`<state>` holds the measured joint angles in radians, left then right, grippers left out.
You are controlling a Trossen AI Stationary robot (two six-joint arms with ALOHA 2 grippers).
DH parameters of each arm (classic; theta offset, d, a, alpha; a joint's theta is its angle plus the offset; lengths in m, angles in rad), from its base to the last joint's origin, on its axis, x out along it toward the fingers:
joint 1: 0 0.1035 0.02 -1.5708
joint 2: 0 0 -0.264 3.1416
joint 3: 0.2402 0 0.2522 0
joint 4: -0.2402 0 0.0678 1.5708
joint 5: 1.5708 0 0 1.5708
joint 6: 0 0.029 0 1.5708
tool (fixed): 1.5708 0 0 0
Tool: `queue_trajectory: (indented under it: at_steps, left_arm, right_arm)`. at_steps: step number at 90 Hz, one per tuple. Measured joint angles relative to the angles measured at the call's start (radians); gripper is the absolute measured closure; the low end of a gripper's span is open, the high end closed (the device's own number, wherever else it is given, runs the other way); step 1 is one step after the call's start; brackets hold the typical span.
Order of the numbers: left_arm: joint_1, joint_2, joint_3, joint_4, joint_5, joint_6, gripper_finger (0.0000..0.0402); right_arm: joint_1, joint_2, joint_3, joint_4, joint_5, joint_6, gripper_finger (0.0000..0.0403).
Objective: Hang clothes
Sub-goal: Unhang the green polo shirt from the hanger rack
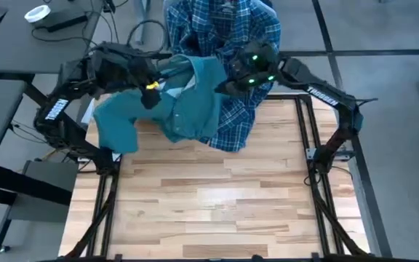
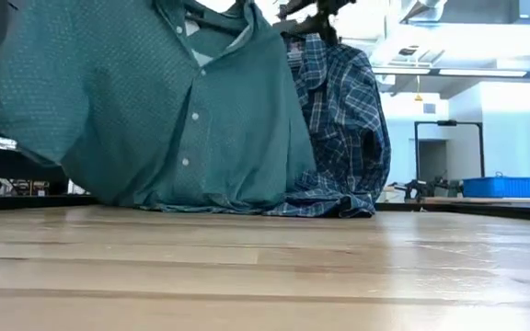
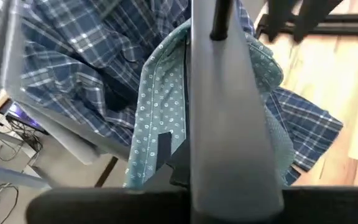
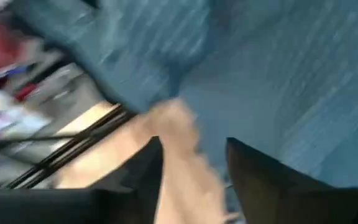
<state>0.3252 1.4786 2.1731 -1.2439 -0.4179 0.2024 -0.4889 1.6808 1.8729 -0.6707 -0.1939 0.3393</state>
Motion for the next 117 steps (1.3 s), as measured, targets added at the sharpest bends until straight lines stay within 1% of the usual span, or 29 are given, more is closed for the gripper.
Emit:
queue_trajectory:
  at_steps: [5, 9, 13, 19, 24, 27, 35, 45, 50, 63, 72, 77, 85, 95, 101, 105, 109, 114, 117]
  left_arm:
    - [0.012, 0.021, -0.004, 0.006, 0.001, -0.023, 0.0399]
    - [0.02, 0.03, -0.005, 0.007, -0.001, -0.042, 0.0399]
    - [0.03, 0.036, -0.004, 0.013, -0.027, -0.054, 0.0399]
    - [0.054, 0.042, 0.0, 0.016, -0.087, -0.059, 0.0399]
    - [0.072, 0.056, 0.0, 0.011, -0.125, -0.058, 0.0399]
    - [0.083, 0.064, -0.001, 0.009, -0.131, -0.059, 0.0399]
    - [0.104, 0.08, -0.003, 0.013, -0.123, -0.052, 0.0399]
    - [0.114, 0.077, -0.003, 0.048, -0.103, -0.023, 0.0398]
    - [0.116, 0.075, -0.002, 0.064, -0.098, -0.017, 0.0398]
    - [0.116, 0.078, -0.002, 0.089, -0.08, -0.003, 0.0398]
    - [0.115, 0.078, -0.002, 0.085, -0.062, 0.015, 0.0398]
    - [0.115, 0.078, -0.002, 0.085, -0.054, 0.017, 0.0398]
    - [0.113, 0.078, -0.002, 0.084, -0.049, 0.01, 0.0398]
    - [0.113, 0.078, -0.002, 0.085, -0.02, 0.009, 0.0398]
    - [0.113, 0.078, -0.002, 0.086, -0.003, 0.009, 0.0398]
    - [0.113, 0.078, -0.002, 0.085, -0.001, 0.009, 0.0398]
    - [0.112, 0.077, -0.002, 0.084, 0.002, 0.011, 0.0398]
    - [0.111, 0.076, -0.002, 0.075, 0.003, 0.017, 0.0398]
    - [0.111, 0.077, -0.002, 0.069, 0.003, 0.019, 0.0398]
  right_arm:
    - [0.014, 0.013, 0.0, 0.061, 0.043, 0.025, 0.0182]
    - [0.017, 0.023, 0.002, 0.109, 0.046, 0.029, 0.0167]
    - [0.018, 0.028, 0.003, 0.145, 0.046, 0.049, 0.0158]
    - [0.027, 0.03, 0.002, 0.144, 0.061, 0.078, 0.0154]
    - [0.037, 0.03, 0.002, 0.143, 0.115, 0.079, 0.0155]
    - [0.044, 0.03, 0.002, 0.141, 0.158, 0.08, 0.0157]
    - [0.059, 0.029, 0.002, 0.153, 0.261, 0.079, 0.0164]
    - [0.076, 0.061, 0.006, 0.232, 0.33, 0.085, 0.0172]
    - [0.08, 0.087, 0.005, 0.238, 0.364, 0.101, 0.0176]
    - [0.084, 0.157, 0.001, 0.299, 0.38, 0.124, 0.018]
    - [0.071, 0.181, 0.002, 0.356, 0.385, 0.135, 0.0182]
    - [0.061, 0.192, 0.004, 0.374, 0.431, 0.128, 0.0182]
    - [0.047, 0.215, 0.004, 0.384, 0.537, 0.127, 0.0182]
    - [0.021, 0.24, 0.003, 0.444, 0.548, 0.129, 0.0186]
    - [0.01, 0.241, 0.002, 0.467, 0.546, 0.139, 0.0205]
    - [0.004, 0.241, 0.002, 0.489, 0.545, 0.138, 0.0232]
    - [0.002, 0.241, 0.002, 0.503, 0.545, 0.121, 0.0272]
    - [-0.004, 0.24, 0.003, 0.506, 0.545, 0.071, 0.0341]
    - [-0.01, 0.235, 0.002, 0.497, 0.542, 0.034, 0.0371]
